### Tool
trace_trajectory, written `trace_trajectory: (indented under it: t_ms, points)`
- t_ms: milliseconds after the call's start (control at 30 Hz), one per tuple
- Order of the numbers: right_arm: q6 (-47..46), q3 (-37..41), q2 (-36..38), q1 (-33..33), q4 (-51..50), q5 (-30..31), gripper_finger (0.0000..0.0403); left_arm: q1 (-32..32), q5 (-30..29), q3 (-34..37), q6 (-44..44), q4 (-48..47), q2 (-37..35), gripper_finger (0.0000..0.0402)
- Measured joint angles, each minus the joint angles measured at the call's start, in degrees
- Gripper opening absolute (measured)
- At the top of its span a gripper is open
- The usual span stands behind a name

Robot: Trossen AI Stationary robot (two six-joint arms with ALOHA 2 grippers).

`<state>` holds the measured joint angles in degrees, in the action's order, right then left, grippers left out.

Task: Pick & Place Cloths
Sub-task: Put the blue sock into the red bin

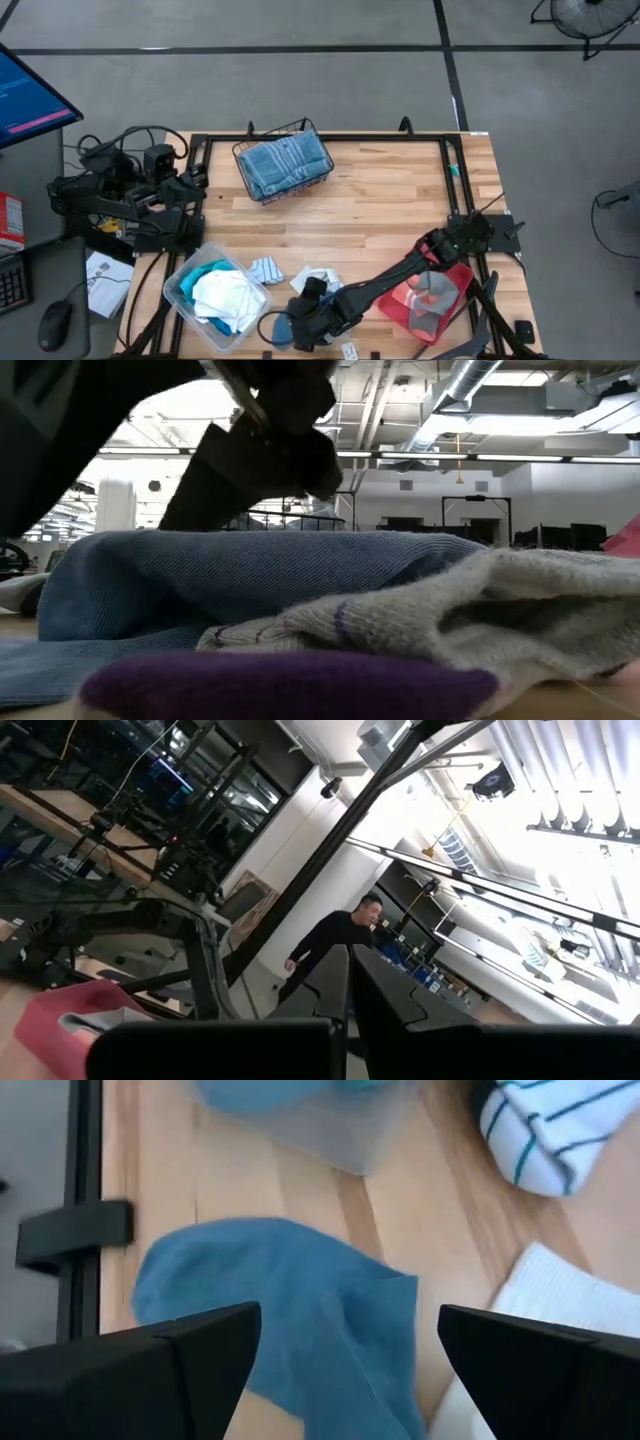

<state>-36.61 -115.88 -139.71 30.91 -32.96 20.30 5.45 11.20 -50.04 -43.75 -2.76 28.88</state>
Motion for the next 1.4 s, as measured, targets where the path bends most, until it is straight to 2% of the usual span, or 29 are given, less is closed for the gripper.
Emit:
trace_trajectory:
  t_ms: [133,300,400,533,567,667,867,967,1033,1167,1300,1400]
  points:
    - [-3.18,0.02,-0.40,-0.08,-3.36,1.16,0.0275,0.00,0.00,0.00,-0.02,0.04,0.00,0.0001]
    - [-4.60,0.03,-0.38,-0.01,-9.90,1.10,0.0207,0.00,0.02,0.00,-0.02,0.06,0.00,0.0001]
    - [-4.64,0.00,-0.38,0.05,-11.03,0.25,0.0147,0.00,0.00,0.00,0.20,0.07,0.00,0.0001]
    - [-5.49,0.06,0.16,0.12,-9.85,-0.87,0.0032,0.00,0.02,0.00,0.26,0.15,0.00,0.0001]
    - [-5.24,0.14,0.83,0.18,-9.51,-0.80,0.0018,0.00,0.02,0.00,0.28,0.15,0.00,0.0001]
    - [-6.56,0.09,3.91,0.23,-8.61,1.30,0.0015,0.00,0.01,0.00,0.38,0.17,0.00,0.0001]
    - [-10.10,0.05,15.18,0.58,-13.11,11.64,0.0007,0.00,0.00,0.00,0.39,0.24,0.00,0.0001]
    - [-15.64,-0.04,21.21,0.61,-18.99,15.82,0.0004,0.00,0.02,0.00,1.47,0.24,0.00,0.0001]
    - [-23.03,-0.04,24.41,0.63,-24.82,16.95,0.0005,0.00,0.02,0.00,2.99,0.24,0.00,0.0001]
    - [-37.56,-0.04,28.64,2.43,-39.35,17.51,0.0003,0.00,0.02,0.00,4.44,0.24,0.00,0.0001]
    - [-52.45,0.00,30.61,6.41,-53.53,13.23,0.0003,0.00,0.02,0.00,4.44,0.24,0.00,0.0001]
    - [-59.64,0.62,31.60,9.95,-56.93,9.61,0.0002,0.00,0.02,0.00,4.44,0.24,0.00,0.0001]
